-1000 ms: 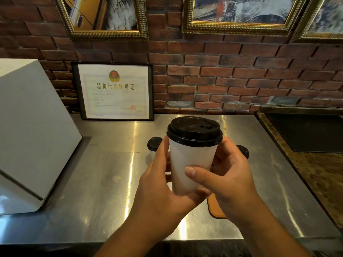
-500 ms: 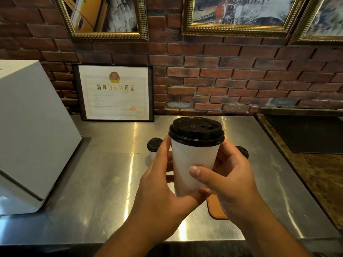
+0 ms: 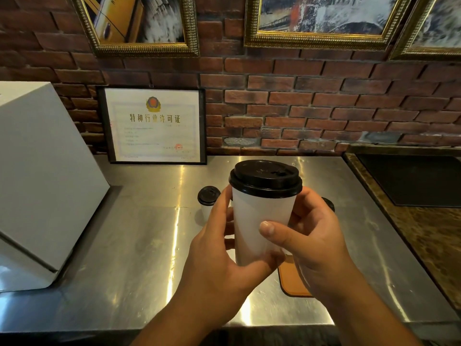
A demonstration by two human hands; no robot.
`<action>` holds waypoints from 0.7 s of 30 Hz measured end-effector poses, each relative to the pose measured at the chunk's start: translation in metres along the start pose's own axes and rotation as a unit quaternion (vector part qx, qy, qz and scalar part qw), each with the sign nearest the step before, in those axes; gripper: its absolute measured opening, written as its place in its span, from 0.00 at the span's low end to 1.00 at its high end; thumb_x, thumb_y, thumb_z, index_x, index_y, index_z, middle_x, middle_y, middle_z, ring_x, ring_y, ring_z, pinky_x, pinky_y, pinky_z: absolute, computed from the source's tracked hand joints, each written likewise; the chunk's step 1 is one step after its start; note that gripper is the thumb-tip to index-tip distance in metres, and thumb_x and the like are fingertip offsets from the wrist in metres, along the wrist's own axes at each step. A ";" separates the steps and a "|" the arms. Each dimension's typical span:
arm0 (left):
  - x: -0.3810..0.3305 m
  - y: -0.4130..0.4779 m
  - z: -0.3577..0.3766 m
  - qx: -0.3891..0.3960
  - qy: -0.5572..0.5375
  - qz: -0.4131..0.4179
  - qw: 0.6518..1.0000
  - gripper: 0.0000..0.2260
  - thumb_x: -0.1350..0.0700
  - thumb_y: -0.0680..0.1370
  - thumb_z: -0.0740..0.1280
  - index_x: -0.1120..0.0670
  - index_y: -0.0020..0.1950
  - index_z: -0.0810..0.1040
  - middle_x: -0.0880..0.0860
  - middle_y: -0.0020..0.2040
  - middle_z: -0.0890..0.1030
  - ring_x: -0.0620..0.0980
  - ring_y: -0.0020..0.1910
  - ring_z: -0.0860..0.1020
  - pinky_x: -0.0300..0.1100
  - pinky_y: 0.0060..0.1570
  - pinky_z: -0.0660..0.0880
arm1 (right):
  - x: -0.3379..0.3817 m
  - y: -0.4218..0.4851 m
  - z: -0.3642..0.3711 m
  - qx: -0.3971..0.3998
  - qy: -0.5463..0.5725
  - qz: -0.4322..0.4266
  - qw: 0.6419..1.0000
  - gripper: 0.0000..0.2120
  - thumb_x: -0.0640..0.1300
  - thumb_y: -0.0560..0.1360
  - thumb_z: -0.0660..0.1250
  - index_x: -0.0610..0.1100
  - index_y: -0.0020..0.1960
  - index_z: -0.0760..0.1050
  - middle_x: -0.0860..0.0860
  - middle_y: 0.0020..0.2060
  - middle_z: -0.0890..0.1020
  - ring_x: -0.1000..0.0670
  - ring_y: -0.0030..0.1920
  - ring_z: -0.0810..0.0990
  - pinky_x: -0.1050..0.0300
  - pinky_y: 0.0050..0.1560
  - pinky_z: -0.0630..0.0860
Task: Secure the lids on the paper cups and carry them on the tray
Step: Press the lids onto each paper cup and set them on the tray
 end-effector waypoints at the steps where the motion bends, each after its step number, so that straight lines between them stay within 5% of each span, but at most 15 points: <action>1: 0.001 0.000 0.000 0.000 0.001 0.000 1.000 0.49 0.30 0.64 0.78 0.22 0.77 0.51 0.26 0.67 0.73 0.31 0.64 0.75 0.29 0.53 0.79 | 0.000 0.000 -0.001 -0.004 -0.003 -0.002 1.000 0.31 0.57 0.61 0.84 0.64 0.61 0.78 0.56 0.58 0.86 0.51 0.61 0.85 0.53 0.52 0.86; 9: 0.010 0.007 0.000 0.000 -0.026 -0.016 1.000 0.45 0.27 0.65 0.76 0.25 0.77 0.58 0.29 0.66 0.76 0.32 0.63 0.77 0.29 0.49 0.79 | -0.005 0.003 -0.001 -0.006 0.003 0.002 1.000 0.32 0.58 0.56 0.86 0.67 0.58 0.78 0.57 0.57 0.85 0.52 0.60 0.85 0.53 0.50 0.86; 14: 0.012 0.007 0.000 0.001 -0.030 -0.024 0.999 0.48 0.22 0.63 0.73 0.25 0.78 0.56 0.30 0.68 0.75 0.34 0.64 0.77 0.39 0.56 0.83 | -0.006 0.004 -0.002 0.003 0.010 0.007 1.000 0.31 0.55 0.60 0.84 0.61 0.61 0.78 0.53 0.59 0.86 0.47 0.62 0.85 0.50 0.54 0.86; 21: 0.019 0.007 0.001 0.009 -0.046 -0.029 0.998 0.45 0.25 0.64 0.76 0.24 0.76 0.57 0.29 0.67 0.75 0.32 0.64 0.77 0.34 0.54 0.81 | -0.005 0.004 0.000 -0.001 0.001 -0.007 1.000 0.30 0.54 0.58 0.84 0.64 0.57 0.79 0.55 0.56 0.86 0.50 0.59 0.85 0.53 0.50 0.87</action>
Point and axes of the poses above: each hand's wrist, its own y-axis towards the middle knuckle, its own z-axis out of the palm, x = y × z, the point moved 7 cm from there along y, towards the middle knuckle
